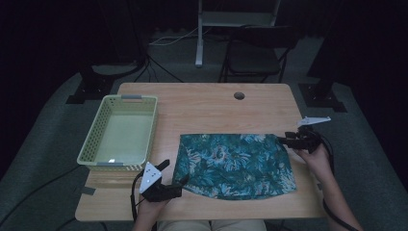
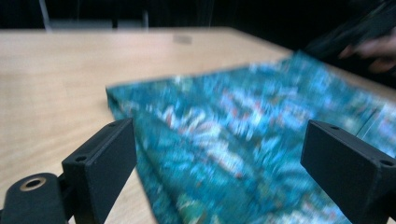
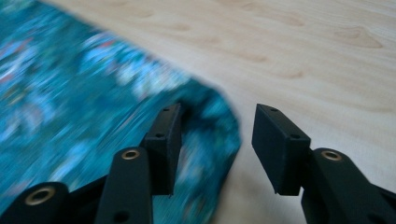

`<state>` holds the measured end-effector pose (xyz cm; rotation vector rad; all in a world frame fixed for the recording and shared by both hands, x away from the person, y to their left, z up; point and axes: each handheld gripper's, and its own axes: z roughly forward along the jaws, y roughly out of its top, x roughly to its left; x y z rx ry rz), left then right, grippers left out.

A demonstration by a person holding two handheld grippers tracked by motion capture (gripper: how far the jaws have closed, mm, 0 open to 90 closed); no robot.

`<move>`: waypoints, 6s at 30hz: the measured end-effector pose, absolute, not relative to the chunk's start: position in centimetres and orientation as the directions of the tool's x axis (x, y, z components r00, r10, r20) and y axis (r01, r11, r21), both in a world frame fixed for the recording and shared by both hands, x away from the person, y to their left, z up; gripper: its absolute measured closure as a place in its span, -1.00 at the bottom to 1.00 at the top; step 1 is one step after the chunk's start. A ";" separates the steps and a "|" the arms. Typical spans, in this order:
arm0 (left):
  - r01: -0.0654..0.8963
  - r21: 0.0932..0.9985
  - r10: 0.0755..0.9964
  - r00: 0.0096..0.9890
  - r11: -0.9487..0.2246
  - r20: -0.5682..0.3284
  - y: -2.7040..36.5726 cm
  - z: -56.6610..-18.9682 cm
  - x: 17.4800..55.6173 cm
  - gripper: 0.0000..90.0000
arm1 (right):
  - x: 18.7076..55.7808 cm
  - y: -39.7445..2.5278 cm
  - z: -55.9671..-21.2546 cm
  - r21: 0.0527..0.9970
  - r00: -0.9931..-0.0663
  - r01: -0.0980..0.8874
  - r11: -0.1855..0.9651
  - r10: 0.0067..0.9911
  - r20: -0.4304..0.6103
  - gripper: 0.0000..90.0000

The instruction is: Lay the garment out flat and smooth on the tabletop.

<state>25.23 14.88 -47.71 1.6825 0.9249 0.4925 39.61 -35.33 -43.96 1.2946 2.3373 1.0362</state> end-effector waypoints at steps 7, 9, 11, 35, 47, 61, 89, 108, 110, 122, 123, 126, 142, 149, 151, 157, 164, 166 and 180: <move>0.393 0.817 0.661 0.750 -0.421 -0.020 11.9 -46.9 26.2 -0.65 | 30.5 -34.8 -43.7 0.733 -0.755 0.471 0.491 0.655 0.046 0.11; 0.372 0.787 0.616 0.788 -0.492 0.012 10.7 -46.6 26.3 -0.64 | 29.6 -34.4 -44.0 0.724 -0.776 0.451 0.522 0.630 0.030 0.11; 0.348 0.767 0.583 0.811 -0.540 0.043 9.5 -46.3 26.5 -0.64 | 28.1 -33.5 -44.7 0.699 -0.808 0.396 0.595 0.587 -0.042 0.11; 0.315 0.657 0.446 0.895 -0.685 0.035 5.6 -46.6 28.6 0.87 | 29.6 -29.2 -45.9 0.556 -0.888 0.275 0.784 0.429 -0.166 0.88; 0.324 0.690 0.383 0.921 -0.648 -0.073 7.0 -43.1 25.7 1.00 | 27.1 -28.5 -43.0 0.537 -0.937 0.190 0.822 0.316 -0.152 0.94; 0.604 0.660 0.553 0.767 -0.447 -0.327 9.8 -46.3 34.7 0.99 | 38.5 -29.6 -45.2 0.564 -0.727 0.652 0.507 0.629 0.275 0.94; 0.465 0.864 0.856 0.510 -0.193 -0.084 9.6 -33.5 44.2 0.16 | 46.2 -29.3 -31.3 0.767 -0.408 0.637 0.083 0.880 0.244 0.14; 0.612 0.689 0.782 0.615 -0.389 -0.105 9.8 -47.0 37.1 0.16 | 40.4 -26.9 -45.8 0.572 -0.543 0.735 0.364 0.822 0.175 -0.04; 0.607 0.696 0.781 0.616 -0.383 -0.108 9.9 -47.2 36.7 0.15 | 40.2 -26.9 -46.1 0.567 -0.547 0.723 0.394 0.828 0.122 -0.03; 0.564 0.719 0.747 0.658 -0.406 -0.094 7.8 -47.4 34.3 0.15 | 41.0 -28.2 -46.0 0.535 -0.612 0.671 0.513 0.791 0.009 -0.10; 0.558 0.721 0.743 0.663 -0.411 -0.090 7.7 -47.4 34.2 0.15 | 41.1 -28.4 -46.0 0.530 -0.612 0.675 0.513 0.791 0.015 -0.11; 0.518 0.763 0.733 0.675 -0.387 -0.086 7.7 -47.1 33.6 0.04 | 41.0 -28.5 -45.2 0.538 -0.619 0.670 0.512 0.785 0.024 -0.11; 0.447 0.857 0.754 0.647 -0.256 -0.112 12.1 -47.6 29.8 -0.11 | 43.8 -27.1 -41.6 0.616 -0.588 0.664 0.424 0.805 0.080 -0.17; 0.379 0.897 0.753 0.653 -0.228 -0.085 13.2 -47.7 28.5 -0.11 | 44.8 -25.0 -42.5 0.590 -0.602 0.677 0.440 0.792 0.099 0.03; 0.364 0.905 0.751 0.655 -0.220 -0.081 13.4 -47.7 28.4 -0.11 | 44.9 -24.1 -42.8 0.576 -0.613 0.670 0.468 0.787 0.074 0.06; 0.340 0.913 0.746 0.663 -0.224 -0.064 13.4 -47.7 28.0 -0.11 | 45.6 -22.1 -44.1 0.538 -0.632 0.673 0.508 0.772 0.062 0.07; 0.343 0.917 0.738 0.670 -0.203 -0.087 13.5 -47.7 27.9 -0.11 | 45.7 -20.9 -45.6 0.489 -0.641 0.667 0.561 0.767 -0.006 0.16; 0.334 0.921 0.739 0.668 -0.198 -0.083 13.6 -47.7 27.7 -0.11 | 45.6 -21.0 -45.6 0.496 -0.636 0.667 0.556 0.771 -0.008 0.23; 0.337 0.924 0.739 0.666 -0.180 -0.099 13.8 -47.7 27.7 -0.11 | 46.3 -22.2 -44.5 0.478 -0.609 0.685 0.549 0.792 -0.037 0.93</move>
